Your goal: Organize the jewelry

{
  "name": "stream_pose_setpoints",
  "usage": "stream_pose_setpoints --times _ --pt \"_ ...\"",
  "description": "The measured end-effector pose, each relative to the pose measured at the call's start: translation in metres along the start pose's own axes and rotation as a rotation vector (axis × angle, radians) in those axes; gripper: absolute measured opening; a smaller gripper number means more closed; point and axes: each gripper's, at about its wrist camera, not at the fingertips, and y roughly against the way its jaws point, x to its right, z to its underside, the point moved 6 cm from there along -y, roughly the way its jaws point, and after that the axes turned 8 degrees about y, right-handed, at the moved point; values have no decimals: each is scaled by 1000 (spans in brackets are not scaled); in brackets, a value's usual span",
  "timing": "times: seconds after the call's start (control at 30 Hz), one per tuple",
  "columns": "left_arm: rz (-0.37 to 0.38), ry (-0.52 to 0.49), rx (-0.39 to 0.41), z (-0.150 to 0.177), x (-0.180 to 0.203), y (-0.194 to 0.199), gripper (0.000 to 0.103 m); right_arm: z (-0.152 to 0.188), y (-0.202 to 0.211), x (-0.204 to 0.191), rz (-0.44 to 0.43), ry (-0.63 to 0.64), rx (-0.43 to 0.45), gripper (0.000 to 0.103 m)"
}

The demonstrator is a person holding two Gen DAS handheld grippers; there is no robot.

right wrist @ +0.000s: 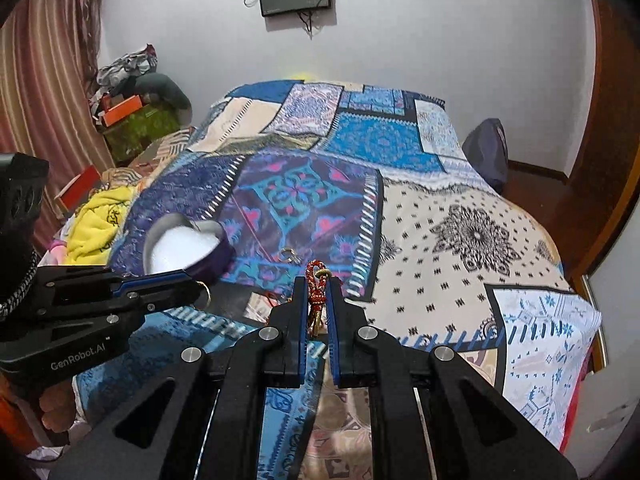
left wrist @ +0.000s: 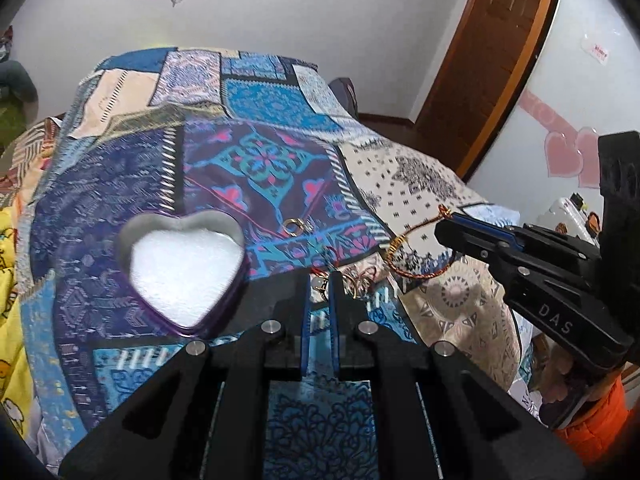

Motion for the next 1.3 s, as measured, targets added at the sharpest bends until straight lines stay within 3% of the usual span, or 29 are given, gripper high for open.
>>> stream_pose_setpoints --times 0.4,0.73,1.03,1.3 --pt "-50 55 82 -14 -32 32 7 -28 -1 -33 -77 39 60 8" --pt "-77 80 66 -9 -48 32 7 22 -50 -44 -125 51 -142 8" --pt "-80 87 51 -5 -49 24 7 41 -47 -17 -30 64 -200 8" --pt "-105 90 42 -4 -55 20 7 36 -42 1 63 64 -181 8"
